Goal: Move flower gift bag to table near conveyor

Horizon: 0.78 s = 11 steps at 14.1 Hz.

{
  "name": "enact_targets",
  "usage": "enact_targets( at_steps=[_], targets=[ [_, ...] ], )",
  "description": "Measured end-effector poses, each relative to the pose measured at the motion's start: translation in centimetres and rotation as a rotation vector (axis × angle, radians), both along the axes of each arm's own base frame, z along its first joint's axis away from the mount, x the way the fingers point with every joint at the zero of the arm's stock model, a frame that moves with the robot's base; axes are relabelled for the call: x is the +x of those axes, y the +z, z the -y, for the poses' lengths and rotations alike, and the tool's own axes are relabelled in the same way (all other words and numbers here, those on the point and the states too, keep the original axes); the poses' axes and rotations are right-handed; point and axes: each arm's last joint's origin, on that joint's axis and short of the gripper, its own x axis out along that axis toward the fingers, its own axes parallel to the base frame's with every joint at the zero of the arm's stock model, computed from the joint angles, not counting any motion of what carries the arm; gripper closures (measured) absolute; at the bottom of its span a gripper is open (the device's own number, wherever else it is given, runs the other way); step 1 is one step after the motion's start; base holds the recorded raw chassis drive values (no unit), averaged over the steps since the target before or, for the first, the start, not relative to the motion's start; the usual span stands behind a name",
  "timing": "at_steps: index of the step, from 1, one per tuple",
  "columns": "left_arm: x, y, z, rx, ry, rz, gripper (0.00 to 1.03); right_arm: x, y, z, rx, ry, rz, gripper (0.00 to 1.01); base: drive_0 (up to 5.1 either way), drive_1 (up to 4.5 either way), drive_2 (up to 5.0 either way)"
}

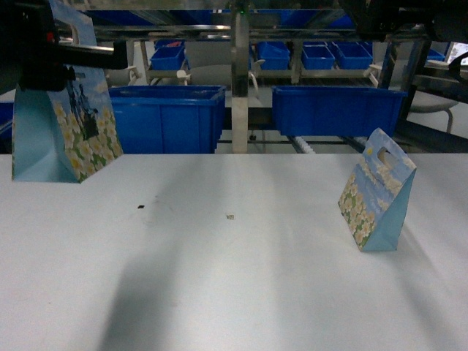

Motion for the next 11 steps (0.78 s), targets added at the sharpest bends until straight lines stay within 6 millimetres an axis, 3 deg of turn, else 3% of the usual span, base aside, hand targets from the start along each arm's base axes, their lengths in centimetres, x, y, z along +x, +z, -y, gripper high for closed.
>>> enact_targets(
  at_steps=[2,5,8,11],
  targets=[
    [0.7,-1.2,0.2,0.0,-0.001,-0.008,1.01,0.0,0.0,0.1,0.0,-0.002,0.0,0.03,0.0,0.0,0.0],
    [3.3,-4.1,0.8,0.073,0.007,-0.091,1.01,0.0,0.0,0.1,0.0,-0.002,0.0,0.03,0.0,0.0,0.0],
    [6.5,-4.7,1.5,0.119,0.008,-0.098,1.01,0.0,0.0,0.1,0.0,-0.002,0.0,0.03,0.0,0.0,0.0],
    [7.7,-7.0,-0.9,0.13,0.063,-0.138,1.01,0.0,0.0,0.1,0.0,-0.002,0.0,0.03,0.0,0.0,0.0]
  ],
)
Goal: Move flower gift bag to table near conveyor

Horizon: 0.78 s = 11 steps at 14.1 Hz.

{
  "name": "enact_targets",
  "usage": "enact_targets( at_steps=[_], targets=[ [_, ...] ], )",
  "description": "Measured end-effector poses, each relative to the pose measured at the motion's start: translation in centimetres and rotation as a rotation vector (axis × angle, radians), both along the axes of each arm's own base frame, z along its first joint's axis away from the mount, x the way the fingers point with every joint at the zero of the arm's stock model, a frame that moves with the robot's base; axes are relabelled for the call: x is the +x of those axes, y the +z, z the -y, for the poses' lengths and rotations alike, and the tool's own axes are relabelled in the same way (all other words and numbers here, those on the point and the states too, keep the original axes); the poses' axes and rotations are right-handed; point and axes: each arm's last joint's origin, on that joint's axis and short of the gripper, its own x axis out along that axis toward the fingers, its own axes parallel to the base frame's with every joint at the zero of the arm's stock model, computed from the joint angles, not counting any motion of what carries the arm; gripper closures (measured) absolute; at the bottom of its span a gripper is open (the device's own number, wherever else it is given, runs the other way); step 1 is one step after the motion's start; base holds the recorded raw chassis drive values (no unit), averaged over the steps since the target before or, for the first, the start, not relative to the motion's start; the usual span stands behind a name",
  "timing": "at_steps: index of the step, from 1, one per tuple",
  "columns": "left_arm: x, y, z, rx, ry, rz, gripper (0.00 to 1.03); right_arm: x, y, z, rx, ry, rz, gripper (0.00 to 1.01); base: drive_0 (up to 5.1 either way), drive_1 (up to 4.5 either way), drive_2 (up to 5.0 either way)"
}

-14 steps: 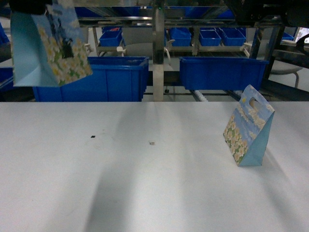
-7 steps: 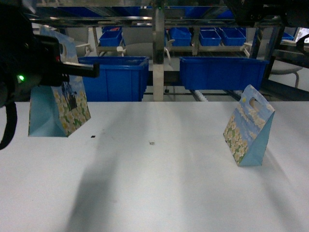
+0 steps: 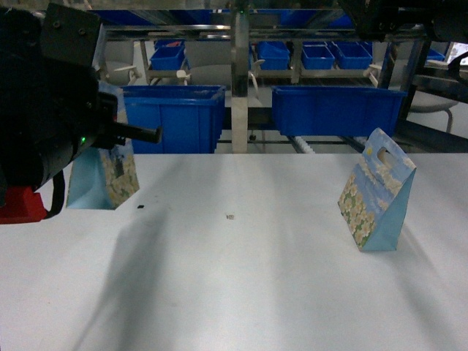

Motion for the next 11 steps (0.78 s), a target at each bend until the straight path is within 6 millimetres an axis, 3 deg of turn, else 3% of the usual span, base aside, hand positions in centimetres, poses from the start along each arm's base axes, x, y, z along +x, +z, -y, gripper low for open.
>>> enact_targets(
  at_steps=[3,5,7,11],
  targets=[
    [0.0,-1.3,-2.6,-0.003,0.047,0.001,1.01,0.0,0.0,0.0,0.0,0.0,0.0,0.03,0.0,0.0,0.0],
    [0.1,-2.0,-2.1,0.001,0.016,-0.007,1.01,0.0,0.0,0.0,0.0,0.0,0.001,0.03,0.0,0.0,0.0],
    [-0.1,-0.9,-1.2,0.016,0.009,0.053,1.01,0.0,0.0,0.0,0.0,0.0,0.0,0.03,0.0,0.0,0.0],
    [0.0,-0.9,-1.5,0.022,0.022,0.049,1.01,0.0,0.0,0.2,0.0,-0.004,0.001,0.03,0.0,0.0,0.0]
  ],
)
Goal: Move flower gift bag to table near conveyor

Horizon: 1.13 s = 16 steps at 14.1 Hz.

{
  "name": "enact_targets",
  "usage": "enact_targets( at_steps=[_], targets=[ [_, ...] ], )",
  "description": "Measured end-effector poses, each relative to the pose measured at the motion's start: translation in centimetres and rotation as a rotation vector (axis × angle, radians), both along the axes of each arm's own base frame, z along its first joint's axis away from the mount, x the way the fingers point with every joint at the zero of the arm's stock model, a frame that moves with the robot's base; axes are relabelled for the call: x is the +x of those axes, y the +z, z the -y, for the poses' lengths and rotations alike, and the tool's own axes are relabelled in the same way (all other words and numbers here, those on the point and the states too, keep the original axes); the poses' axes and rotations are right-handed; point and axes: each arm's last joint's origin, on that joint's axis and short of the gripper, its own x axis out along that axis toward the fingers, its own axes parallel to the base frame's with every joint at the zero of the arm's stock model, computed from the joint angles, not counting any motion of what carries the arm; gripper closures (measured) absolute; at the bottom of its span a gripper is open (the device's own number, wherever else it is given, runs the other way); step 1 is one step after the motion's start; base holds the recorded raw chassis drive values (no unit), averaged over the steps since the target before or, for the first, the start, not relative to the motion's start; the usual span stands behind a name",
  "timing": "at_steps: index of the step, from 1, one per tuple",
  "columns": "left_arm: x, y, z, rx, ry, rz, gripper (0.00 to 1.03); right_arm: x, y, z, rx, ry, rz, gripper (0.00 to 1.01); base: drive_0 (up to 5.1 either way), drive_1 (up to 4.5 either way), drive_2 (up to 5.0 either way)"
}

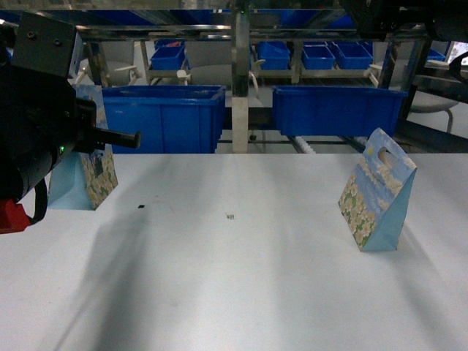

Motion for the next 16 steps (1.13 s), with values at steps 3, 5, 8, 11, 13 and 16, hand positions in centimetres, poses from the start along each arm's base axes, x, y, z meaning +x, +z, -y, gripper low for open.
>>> enact_targets(
  at_steps=[3,5,8,11,13,16],
  targets=[
    [0.9,-2.6,0.6,0.003,-0.025,-0.07,1.01,0.0,0.0,0.0,0.0,0.0,0.0,0.03,0.0,0.0,0.0],
    [1.8,-3.1,0.8,-0.001,-0.04,-0.077,1.01,0.0,0.0,0.0,0.0,0.0,-0.002,0.03,0.0,0.0,0.0],
    [3.1,-3.0,-0.1,-0.007,-0.009,-0.05,1.01,0.0,0.0,0.0,0.0,0.0,-0.001,0.03,0.0,0.0,0.0],
    [3.3,-3.9,-0.4,-0.01,-0.008,-0.089,1.01,0.0,0.0,0.0,0.0,0.0,-0.001,0.03,0.0,0.0,0.0],
    [3.4,-4.5,-0.6,-0.011,0.0,-0.1,1.01,0.0,0.0,0.0,0.0,0.0,-0.001,0.03,0.0,0.0,0.0],
    [4.5,-4.8,-0.9,-0.022,0.012,-0.098,1.01,0.0,0.0,0.0,0.0,0.0,-0.001,0.03,0.0,0.0,0.0]
  ],
)
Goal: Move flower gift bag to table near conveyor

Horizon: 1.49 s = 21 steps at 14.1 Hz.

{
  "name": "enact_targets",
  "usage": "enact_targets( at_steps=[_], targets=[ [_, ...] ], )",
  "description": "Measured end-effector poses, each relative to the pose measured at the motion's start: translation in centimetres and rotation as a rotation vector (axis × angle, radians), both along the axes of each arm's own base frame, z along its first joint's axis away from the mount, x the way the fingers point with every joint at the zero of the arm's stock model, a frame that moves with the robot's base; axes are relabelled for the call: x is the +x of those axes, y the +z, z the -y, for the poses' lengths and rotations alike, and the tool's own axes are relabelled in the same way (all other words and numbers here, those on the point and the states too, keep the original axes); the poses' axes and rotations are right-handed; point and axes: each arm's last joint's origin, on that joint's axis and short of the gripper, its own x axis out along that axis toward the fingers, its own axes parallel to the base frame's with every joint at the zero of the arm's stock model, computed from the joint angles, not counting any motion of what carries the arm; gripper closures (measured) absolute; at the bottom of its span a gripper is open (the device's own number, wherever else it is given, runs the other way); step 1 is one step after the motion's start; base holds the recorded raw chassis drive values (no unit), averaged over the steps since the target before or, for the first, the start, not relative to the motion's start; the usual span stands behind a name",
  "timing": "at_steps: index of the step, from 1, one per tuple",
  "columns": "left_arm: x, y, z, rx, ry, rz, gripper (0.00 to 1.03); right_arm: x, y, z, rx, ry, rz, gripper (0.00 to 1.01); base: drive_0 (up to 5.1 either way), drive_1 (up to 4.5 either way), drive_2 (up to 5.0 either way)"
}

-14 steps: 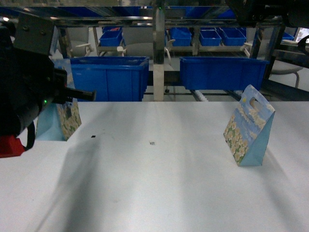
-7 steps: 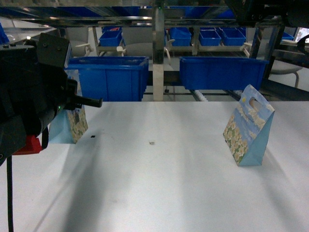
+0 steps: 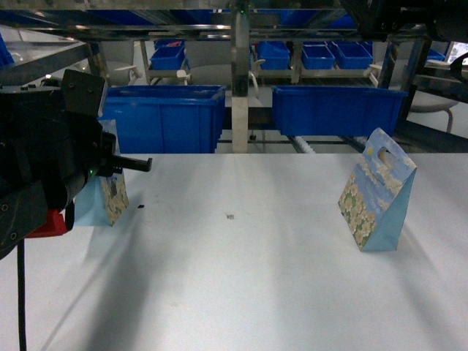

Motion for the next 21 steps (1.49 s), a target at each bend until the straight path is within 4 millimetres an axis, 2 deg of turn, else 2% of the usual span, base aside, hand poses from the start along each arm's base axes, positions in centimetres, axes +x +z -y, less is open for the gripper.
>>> enact_targets(
  at_steps=[4,5,12,14,16,19,21],
  targets=[
    [0.7,0.4,0.2,-0.01,0.006,0.016,1.01,0.0,0.0,0.0,0.0,0.0,0.0,0.03,0.0,0.0,0.0],
    [0.7,0.0,0.2,-0.009,0.003,0.011,0.95,0.0,0.0,0.0,0.0,0.0,0.0,0.03,0.0,0.0,0.0],
    [0.8,-0.6,0.7,0.019,0.023,-0.037,0.07,0.0,0.0,0.0,0.0,0.0,0.0,0.03,0.0,0.0,0.0],
    [0.8,-0.3,1.5,0.049,0.023,-0.041,0.05,0.0,0.0,0.0,0.0,0.0,0.0,0.03,0.0,0.0,0.0],
    [0.7,1.6,1.5,0.06,0.057,0.01,0.05,0.0,0.0,0.0,0.0,0.0,0.0,0.03,0.0,0.0,0.0],
    [0.1,7.7,0.3,0.027,0.148,0.132,0.05,0.0,0.0,0.0,0.0,0.0,0.0,0.03,0.0,0.0,0.0],
    [-1.2,12.6,0.9,-0.046,0.114,0.225,0.05,0.0,0.0,0.0,0.0,0.0,0.001,0.03,0.0,0.0,0.0]
  ],
)
